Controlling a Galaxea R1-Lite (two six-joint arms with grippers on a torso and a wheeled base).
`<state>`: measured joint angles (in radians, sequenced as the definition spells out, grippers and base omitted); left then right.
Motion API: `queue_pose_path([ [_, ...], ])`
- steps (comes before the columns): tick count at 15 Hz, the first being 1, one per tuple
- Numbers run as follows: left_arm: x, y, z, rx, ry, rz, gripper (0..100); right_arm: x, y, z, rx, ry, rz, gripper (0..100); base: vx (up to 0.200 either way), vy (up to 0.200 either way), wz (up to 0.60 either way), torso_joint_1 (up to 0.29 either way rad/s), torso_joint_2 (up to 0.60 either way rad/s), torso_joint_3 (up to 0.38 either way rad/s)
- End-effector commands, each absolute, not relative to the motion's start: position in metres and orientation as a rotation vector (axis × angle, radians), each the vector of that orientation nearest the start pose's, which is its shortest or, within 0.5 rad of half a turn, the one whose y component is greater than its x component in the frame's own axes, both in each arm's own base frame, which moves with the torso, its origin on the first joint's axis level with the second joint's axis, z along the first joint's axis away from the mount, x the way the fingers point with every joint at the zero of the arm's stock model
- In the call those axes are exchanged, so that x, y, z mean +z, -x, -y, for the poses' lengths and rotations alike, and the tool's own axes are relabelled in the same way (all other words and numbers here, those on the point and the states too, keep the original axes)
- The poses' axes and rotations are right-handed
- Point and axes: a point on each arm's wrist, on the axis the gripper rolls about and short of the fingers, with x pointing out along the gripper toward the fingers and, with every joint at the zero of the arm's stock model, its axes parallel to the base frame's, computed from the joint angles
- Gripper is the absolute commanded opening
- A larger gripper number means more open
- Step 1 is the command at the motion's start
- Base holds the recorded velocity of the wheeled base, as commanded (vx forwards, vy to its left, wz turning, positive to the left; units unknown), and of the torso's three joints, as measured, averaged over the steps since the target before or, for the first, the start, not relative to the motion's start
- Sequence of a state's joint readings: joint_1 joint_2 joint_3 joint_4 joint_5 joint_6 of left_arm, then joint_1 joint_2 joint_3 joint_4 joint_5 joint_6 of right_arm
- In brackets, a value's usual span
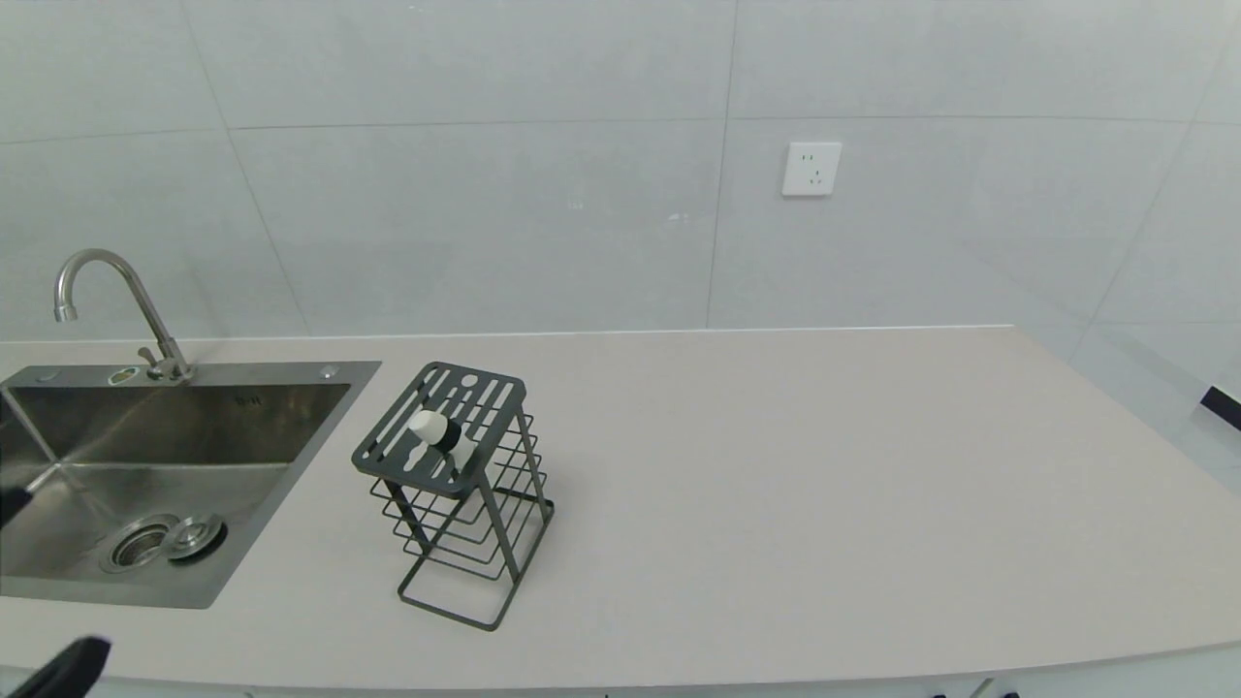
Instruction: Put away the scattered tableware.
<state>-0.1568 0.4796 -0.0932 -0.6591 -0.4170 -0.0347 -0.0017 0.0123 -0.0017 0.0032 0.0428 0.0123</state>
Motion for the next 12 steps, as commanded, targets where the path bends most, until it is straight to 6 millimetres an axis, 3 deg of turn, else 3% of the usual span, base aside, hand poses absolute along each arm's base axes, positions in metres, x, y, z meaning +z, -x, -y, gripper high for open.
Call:
queue_pose_path([
  [1,0.138,0.032,0.006,-0.461,-0.01,0.291,100,0.076,0.022,-0.001,0.041,-0.013,-0.016,100,0.0,0.0,0.0,0.0,0.0,0.0],
  [4,0.114,0.021,0.004,-0.32,-0.011,0.197,100,0.076,0.022,-0.001,0.041,-0.013,-0.016,100,0.0,0.0,0.0,0.0,0.0,0.0],
  [5,0.088,0.016,0.003,-0.237,-0.03,0.028,100,0.076,0.022,-0.001,0.041,-0.013,-0.016,100,0.0,0.0,0.0,0.0,0.0,0.0],
  [6,0.081,0.017,0.002,-0.177,-0.035,-0.054,100,0.076,0.022,-0.001,0.041,-0.013,-0.016,100,0.0,0.0,0.0,0.0,0.0,0.0],
  [12,0.076,0.023,0.001,-0.06,-0.023,0.002,100,0.076,0.022,-0.001,0.041,-0.011,-0.016,100,0.0,0.0,0.0,0.0,0.0,0.0],
])
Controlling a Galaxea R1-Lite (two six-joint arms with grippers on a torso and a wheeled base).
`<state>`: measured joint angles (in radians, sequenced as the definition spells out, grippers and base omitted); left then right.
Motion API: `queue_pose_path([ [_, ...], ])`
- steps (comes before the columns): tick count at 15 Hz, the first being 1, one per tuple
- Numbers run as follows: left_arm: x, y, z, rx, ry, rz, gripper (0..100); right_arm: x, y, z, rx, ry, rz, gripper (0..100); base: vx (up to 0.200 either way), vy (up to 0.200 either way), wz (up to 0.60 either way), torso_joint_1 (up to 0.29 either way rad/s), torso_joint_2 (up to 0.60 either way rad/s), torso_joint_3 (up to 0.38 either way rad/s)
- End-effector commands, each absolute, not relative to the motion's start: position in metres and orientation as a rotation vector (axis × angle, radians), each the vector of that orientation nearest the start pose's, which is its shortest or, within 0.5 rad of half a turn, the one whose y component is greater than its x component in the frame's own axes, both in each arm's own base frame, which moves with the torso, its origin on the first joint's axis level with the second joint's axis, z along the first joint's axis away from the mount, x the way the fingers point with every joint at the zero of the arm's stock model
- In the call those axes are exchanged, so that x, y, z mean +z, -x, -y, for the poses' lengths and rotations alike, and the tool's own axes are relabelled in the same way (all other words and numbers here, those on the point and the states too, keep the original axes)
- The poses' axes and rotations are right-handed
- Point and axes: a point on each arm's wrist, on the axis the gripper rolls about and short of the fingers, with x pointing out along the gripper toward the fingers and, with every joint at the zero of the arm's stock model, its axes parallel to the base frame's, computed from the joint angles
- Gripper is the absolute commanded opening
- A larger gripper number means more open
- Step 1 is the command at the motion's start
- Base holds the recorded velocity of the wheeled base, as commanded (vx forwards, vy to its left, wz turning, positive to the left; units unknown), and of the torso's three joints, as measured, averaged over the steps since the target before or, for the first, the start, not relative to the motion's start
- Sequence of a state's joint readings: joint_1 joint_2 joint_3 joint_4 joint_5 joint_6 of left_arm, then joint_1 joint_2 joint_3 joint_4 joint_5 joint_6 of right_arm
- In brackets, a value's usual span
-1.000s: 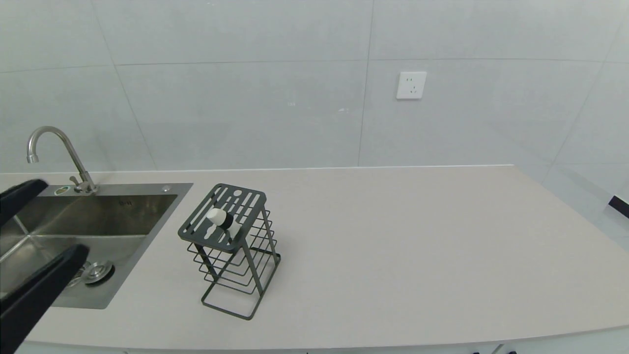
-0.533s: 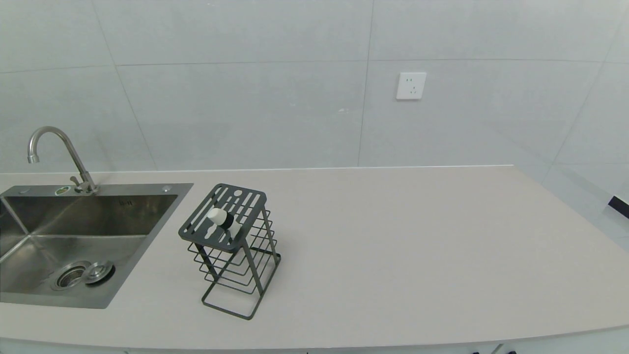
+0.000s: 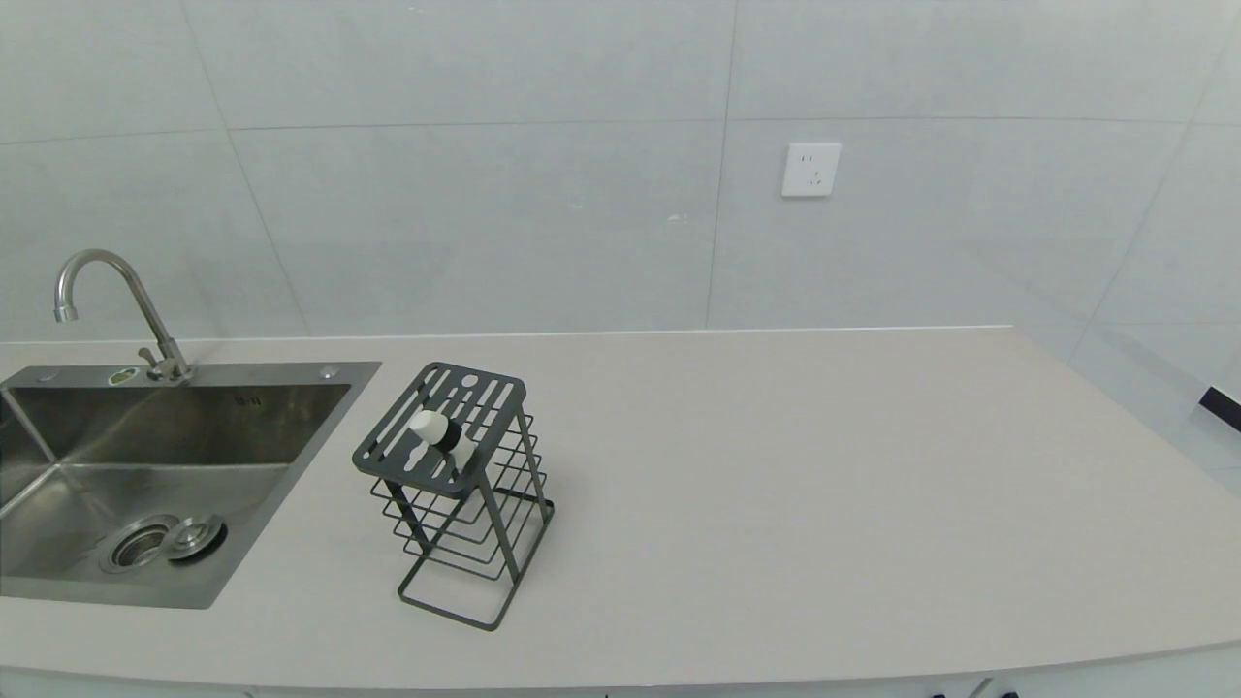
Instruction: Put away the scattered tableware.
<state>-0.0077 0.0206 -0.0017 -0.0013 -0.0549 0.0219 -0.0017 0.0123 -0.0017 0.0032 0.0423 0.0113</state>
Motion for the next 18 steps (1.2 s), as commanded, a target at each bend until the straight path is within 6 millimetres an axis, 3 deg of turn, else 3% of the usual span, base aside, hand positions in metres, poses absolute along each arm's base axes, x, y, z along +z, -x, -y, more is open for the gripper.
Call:
queue_pose_path([
  [1,0.0756,0.0228,0.001,-0.052,-0.017,0.002,100,0.0759,0.0219,-0.001,0.041,-0.011,-0.016,100,0.0,0.0,0.0,0.0,0.0,0.0],
  [9,0.0756,0.0228,0.0011,-0.057,-0.006,0.002,100,0.0759,0.0219,-0.001,0.041,-0.011,-0.016,100,0.0,0.0,0.0,0.0,0.0,0.0],
  [15,0.0756,0.0228,0.0011,-0.057,-0.006,0.002,100,0.0759,0.0219,-0.001,0.041,-0.013,-0.016,100,0.0,0.0,-0.6,0.005,0.01,0.002],
  [18,0.0756,0.0228,0.0011,-0.057,-0.008,0.002,100,0.0759,0.0219,-0.001,0.041,-0.013,-0.016,100,0.0,-0.2,-0.6,-0.002,0.0,0.004],
])
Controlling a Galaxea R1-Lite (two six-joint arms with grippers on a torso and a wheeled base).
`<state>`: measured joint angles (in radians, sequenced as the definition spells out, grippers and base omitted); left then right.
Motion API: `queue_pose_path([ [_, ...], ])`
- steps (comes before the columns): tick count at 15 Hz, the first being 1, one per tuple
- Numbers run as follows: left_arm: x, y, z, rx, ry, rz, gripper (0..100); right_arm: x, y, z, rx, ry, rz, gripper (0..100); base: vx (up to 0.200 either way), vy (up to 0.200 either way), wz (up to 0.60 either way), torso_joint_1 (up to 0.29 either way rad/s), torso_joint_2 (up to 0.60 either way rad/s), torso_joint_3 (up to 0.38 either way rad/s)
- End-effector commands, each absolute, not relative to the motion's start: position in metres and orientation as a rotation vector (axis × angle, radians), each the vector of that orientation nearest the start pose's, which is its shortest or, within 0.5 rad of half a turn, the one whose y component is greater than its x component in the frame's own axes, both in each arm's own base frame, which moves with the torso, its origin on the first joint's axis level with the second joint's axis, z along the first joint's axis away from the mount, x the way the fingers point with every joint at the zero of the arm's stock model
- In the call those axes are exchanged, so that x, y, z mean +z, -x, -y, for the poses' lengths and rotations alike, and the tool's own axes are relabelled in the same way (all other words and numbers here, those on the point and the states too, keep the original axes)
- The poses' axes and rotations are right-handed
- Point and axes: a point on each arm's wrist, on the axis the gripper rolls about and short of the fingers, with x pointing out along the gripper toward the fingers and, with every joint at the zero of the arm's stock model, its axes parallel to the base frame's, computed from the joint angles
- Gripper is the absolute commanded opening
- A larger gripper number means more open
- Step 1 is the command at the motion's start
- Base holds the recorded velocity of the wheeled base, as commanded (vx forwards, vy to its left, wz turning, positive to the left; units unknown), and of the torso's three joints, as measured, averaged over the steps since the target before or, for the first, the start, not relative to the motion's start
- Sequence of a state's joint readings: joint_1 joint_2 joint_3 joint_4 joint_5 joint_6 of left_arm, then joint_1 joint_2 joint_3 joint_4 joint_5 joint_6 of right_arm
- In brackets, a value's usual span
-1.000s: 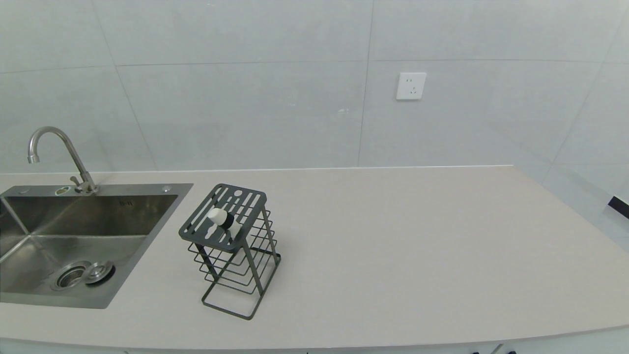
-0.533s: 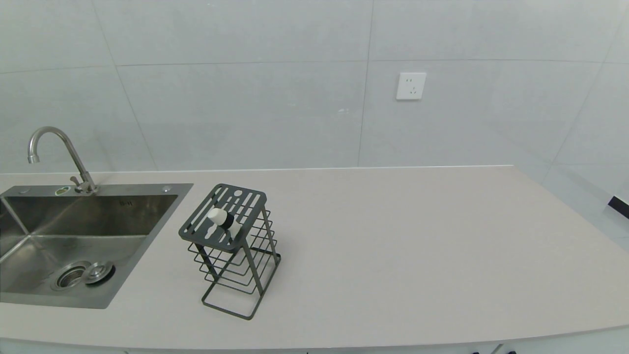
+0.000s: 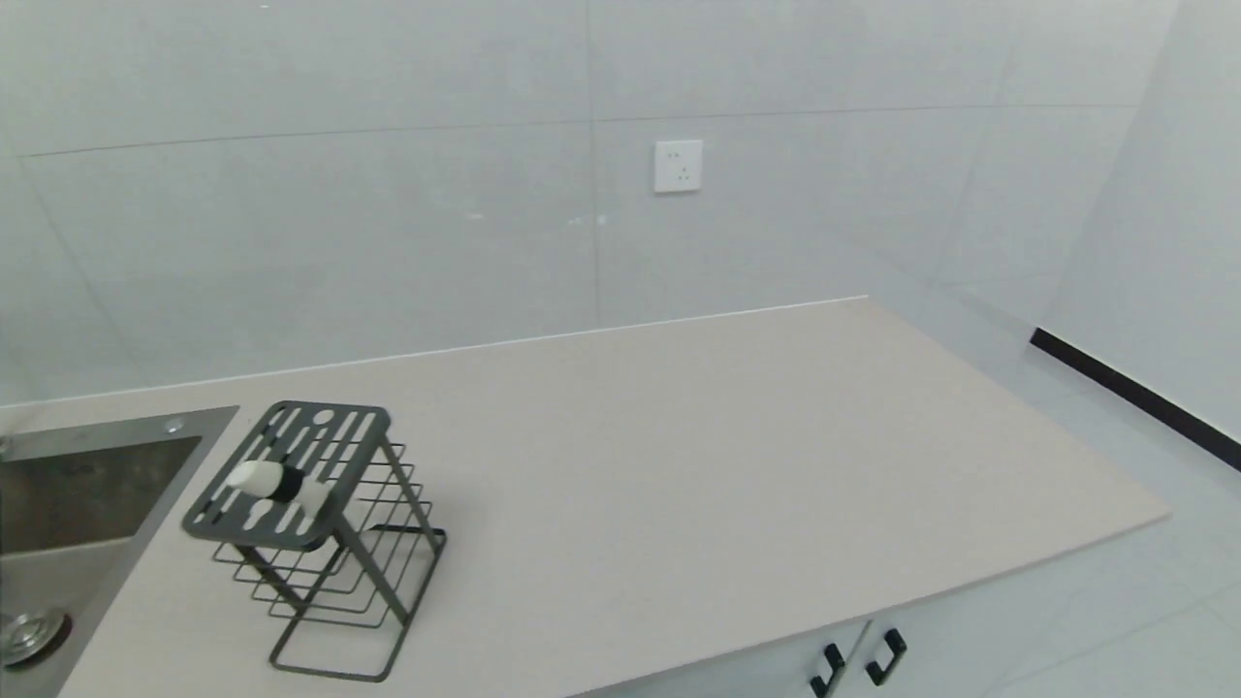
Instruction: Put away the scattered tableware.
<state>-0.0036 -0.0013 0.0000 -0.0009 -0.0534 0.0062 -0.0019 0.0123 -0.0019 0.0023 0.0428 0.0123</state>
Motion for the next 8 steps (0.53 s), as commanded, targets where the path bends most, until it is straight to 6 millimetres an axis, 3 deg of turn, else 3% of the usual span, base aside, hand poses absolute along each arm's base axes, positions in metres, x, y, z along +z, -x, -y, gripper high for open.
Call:
queue_pose_path([
  [1,0.0756,0.0228,0.0011,-0.057,-0.006,0.002,100,0.0759,0.0219,-0.001,0.041,-0.013,-0.016,100,0.0,-0.2,-0.6,-0.007,0.01,0.007],
  [2,0.0756,0.0228,0.0011,-0.057,-0.006,0.002,100,0.0759,0.0219,-0.001,0.041,-0.013,-0.016,100,0.0,-0.2,-0.6,0.007,0.01,-0.002],
  [8,0.0756,0.0228,0.0011,-0.055,-0.005,0.002,100,0.0759,0.0219,-0.001,0.041,-0.011,-0.016,100,0.0,0.0,0.0,0.0,0.0,0.0],
])
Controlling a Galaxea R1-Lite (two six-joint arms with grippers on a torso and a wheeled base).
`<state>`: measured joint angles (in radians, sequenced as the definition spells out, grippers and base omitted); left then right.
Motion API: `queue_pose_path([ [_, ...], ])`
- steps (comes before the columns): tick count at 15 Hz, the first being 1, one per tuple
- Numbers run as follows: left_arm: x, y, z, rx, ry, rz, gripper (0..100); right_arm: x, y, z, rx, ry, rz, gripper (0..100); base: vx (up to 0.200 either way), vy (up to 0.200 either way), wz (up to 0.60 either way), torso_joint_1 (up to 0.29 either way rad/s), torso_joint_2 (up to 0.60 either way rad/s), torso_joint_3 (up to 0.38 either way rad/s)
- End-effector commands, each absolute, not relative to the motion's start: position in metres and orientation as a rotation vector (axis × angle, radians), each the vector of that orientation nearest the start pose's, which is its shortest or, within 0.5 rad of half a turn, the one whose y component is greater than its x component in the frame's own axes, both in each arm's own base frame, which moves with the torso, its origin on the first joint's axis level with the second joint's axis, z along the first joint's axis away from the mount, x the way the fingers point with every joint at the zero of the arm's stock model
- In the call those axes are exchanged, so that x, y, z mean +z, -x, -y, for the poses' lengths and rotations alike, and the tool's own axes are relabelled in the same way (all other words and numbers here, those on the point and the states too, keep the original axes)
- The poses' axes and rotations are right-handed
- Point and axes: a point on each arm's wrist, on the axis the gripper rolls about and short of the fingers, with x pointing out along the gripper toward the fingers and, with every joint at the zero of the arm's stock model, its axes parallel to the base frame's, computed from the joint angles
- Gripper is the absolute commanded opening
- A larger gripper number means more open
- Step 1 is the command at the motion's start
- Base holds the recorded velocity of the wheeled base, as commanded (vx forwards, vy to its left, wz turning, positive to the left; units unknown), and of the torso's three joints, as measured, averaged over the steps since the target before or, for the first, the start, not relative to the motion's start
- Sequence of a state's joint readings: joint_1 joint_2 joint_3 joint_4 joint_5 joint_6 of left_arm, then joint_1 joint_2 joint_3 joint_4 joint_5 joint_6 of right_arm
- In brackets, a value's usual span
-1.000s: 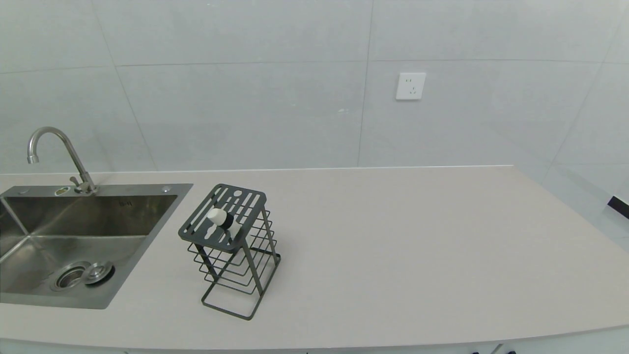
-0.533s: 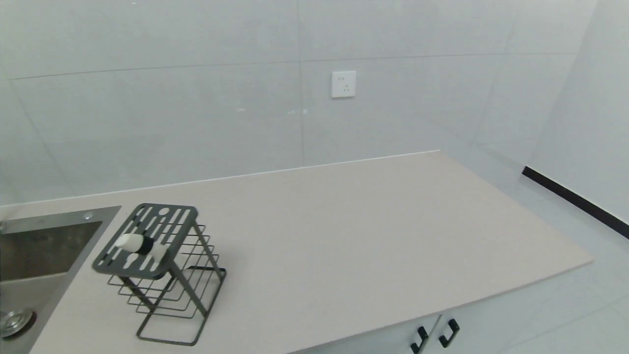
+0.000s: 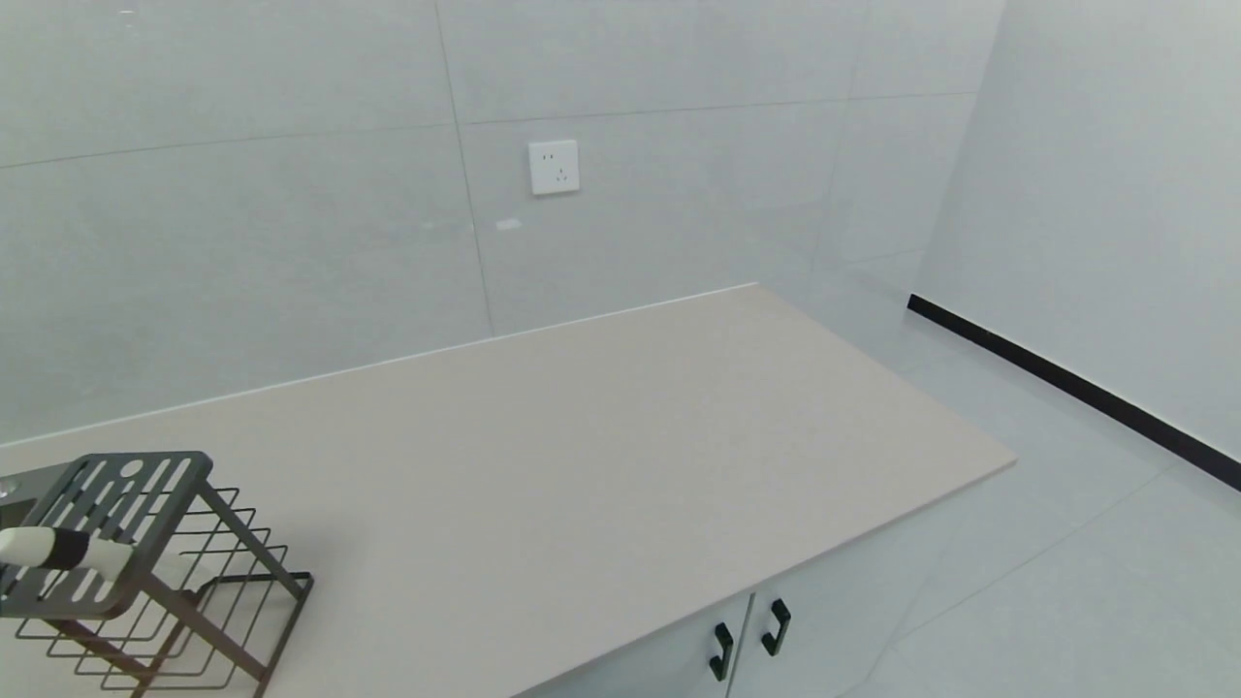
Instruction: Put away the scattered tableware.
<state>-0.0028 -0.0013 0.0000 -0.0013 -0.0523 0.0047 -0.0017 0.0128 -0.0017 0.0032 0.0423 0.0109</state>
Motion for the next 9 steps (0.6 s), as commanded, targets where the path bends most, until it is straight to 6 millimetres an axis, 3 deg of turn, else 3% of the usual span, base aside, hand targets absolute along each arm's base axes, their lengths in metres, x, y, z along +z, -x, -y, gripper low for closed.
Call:
queue_pose_path([
  [1,0.0756,0.0228,0.0011,-0.055,-0.005,0.002,100,0.0759,0.0219,-0.001,0.041,-0.011,-0.016,100,0.0,0.0,0.0,0.0,0.0,0.0],
  [9,0.0756,0.0228,0.0011,-0.055,-0.005,0.002,100,0.0759,0.0219,-0.001,0.041,-0.011,-0.016,100,0.0,0.0,0.0,0.0,0.0,0.0],
])
